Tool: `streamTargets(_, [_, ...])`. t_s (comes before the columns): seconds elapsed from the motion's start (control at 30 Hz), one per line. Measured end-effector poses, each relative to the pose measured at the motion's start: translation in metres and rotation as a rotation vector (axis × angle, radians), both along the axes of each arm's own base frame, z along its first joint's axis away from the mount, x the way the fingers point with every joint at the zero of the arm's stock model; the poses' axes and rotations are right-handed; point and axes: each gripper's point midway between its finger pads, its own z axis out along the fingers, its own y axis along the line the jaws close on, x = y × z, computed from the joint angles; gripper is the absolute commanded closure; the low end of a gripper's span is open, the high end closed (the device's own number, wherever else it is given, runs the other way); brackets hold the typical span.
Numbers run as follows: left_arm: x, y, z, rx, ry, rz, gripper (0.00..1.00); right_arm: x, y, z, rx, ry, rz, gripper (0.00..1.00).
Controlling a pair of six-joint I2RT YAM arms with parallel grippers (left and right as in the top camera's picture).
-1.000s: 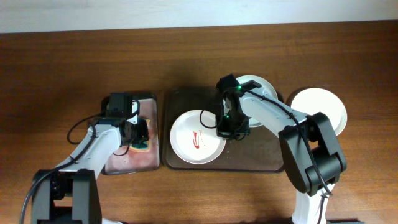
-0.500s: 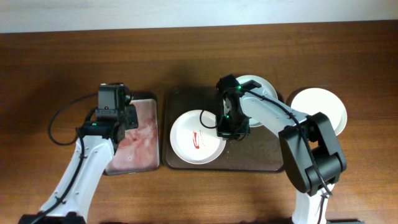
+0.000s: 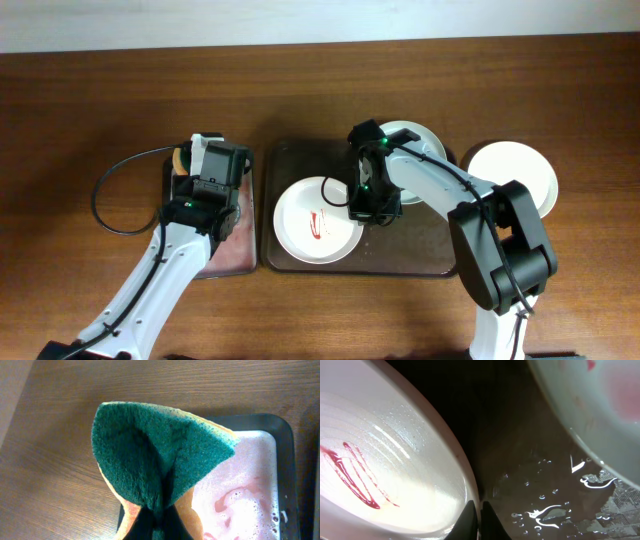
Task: Clean dirty plates on tray and stack at the side
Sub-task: 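Dip the sponge in the soapy water with the left gripper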
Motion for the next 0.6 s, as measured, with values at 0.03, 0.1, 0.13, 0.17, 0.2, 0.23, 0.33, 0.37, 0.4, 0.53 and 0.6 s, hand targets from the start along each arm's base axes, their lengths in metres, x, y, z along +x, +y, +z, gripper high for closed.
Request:
streamTargets(0.03, [0.0, 0.0, 0.0, 0.001, 0.0, 0.001, 1.0, 0.0, 0.0, 0.0, 0.0, -0.001, -0.001, 0.96])
streamTargets(0.1, [0.0, 0.0, 0.0, 0.001, 0.0, 0.0, 1.0, 0.0, 0.0, 0.0, 0.0, 0.0, 0.0, 0.96])
streamTargets(0.13, [0.0, 0.0, 0.0, 0.001, 0.0, 0.0, 1.0, 0.0, 0.0, 0.0, 0.0, 0.0, 0.0, 0.96])
streamTargets(0.17, [0.0, 0.0, 0.0, 0.001, 0.0, 0.001, 1.0, 0.0, 0.0, 0.0, 0.0, 0.0, 0.0, 0.96])
streamTargets(0.2, [0.0, 0.0, 0.0, 0.001, 0.0, 0.001, 1.0, 0.0, 0.0, 0.0, 0.0, -0.001, 0.0, 0.96])
streamTargets(0.23, [0.0, 0.0, 0.0, 0.001, 0.0, 0.0, 1.0, 0.0, 0.0, 0.0, 0.0, 0.0, -0.001, 0.96])
streamTargets(0.33, [0.001, -0.008, -0.005, -0.047, 0.014, -0.031, 1.0, 0.0, 0.0, 0.0, 0.0, 0.0, -0.001, 0.96])
streamTargets(0.37, [0.0, -0.012, -0.008, -0.079, 0.027, -0.046, 1.0, 0.0, 0.0, 0.0, 0.0, 0.0, 0.0, 0.96])
streamTargets(0.4, [-0.002, -0.018, -0.014, -0.124, 0.05, -0.066, 1.0, 0.0, 0.0, 0.0, 0.0, 0.0, -0.001, 0.96])
streamTargets(0.53, [-0.01, -0.028, -0.057, -0.314, 0.211, -0.099, 1.0, 0.0, 0.0, 0.0, 0.0, 0.0, 0.0, 0.96])
streamTargets(0.6, [-0.016, -0.035, -0.082, -0.419, 0.301, -0.104, 1.0, 0.0, 0.0, 0.0, -0.001, 0.002, 0.0, 0.96])
